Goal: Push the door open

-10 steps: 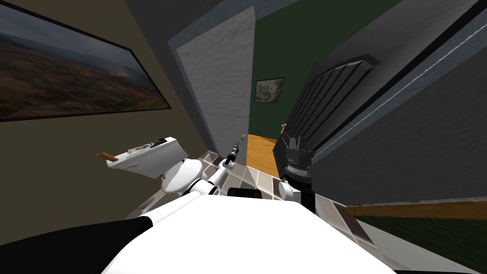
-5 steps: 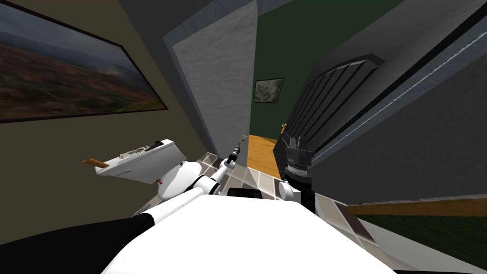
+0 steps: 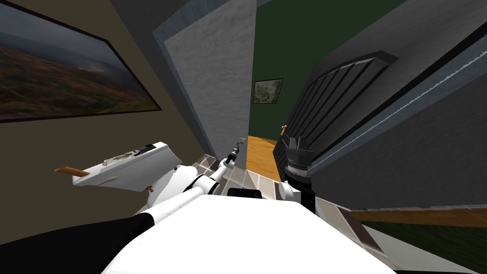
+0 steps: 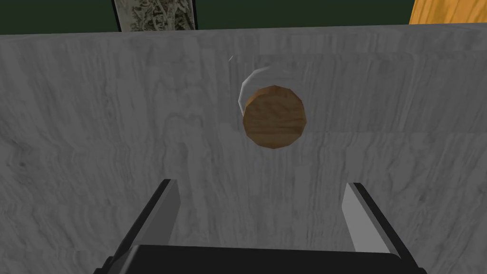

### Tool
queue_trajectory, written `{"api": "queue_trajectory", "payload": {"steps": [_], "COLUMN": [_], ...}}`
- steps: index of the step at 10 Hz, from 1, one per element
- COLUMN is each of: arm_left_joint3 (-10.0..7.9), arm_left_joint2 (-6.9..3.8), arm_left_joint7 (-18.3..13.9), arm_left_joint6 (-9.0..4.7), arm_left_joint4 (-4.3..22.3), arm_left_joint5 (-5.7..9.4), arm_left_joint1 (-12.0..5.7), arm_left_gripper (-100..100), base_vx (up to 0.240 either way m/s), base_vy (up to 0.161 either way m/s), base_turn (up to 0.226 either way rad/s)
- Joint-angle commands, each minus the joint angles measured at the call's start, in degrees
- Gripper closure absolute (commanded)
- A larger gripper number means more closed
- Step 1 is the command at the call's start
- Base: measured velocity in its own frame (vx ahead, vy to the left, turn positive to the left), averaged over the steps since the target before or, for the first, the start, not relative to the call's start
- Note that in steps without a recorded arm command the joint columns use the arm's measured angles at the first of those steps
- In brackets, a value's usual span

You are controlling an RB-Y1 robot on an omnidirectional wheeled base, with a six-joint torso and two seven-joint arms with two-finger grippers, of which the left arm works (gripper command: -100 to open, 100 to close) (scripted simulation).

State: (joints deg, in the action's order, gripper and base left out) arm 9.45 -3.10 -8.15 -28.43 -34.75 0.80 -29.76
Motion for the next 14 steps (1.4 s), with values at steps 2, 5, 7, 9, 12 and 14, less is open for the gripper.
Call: {"api": "queue_trajectory", "payload": {"steps": [2, 5, 7, 9, 12, 14], "arm_left_joint3": [-0.32, -0.48, -0.48, -0.48, -1.20, -1.88], "arm_left_joint2": [0.02, 0.33, 0.33, 0.33, -0.24, -0.72], "arm_left_joint7": [0.14, 0.20, 0.20, 0.20, 0.45, 0.70], "arm_left_joint6": [0.01, 0.07, 0.07, 0.07, 0.05, 0.05], "arm_left_joint4": [0.02, -0.03, -0.03, -0.03, -0.15, -0.08], "arm_left_joint5": [0.10, 0.15, 0.15, 0.15, 0.39, 0.63], "arm_left_joint1": [0.03, 0.07, 0.07, 0.07, -0.22, -0.14], "arm_left_gripper": [-100, -100, 100, 100, 100, 100], "base_vx": [0.196, 0.167, -0.019, -0.007, 0.030, 0.132], "base_vy": [-0.066, -0.046, 0.009, 0.005, -0.017, -0.108], "base_turn": [-0.021, -0.019, -0.006, -0.007, 0.007, 0.045]}}
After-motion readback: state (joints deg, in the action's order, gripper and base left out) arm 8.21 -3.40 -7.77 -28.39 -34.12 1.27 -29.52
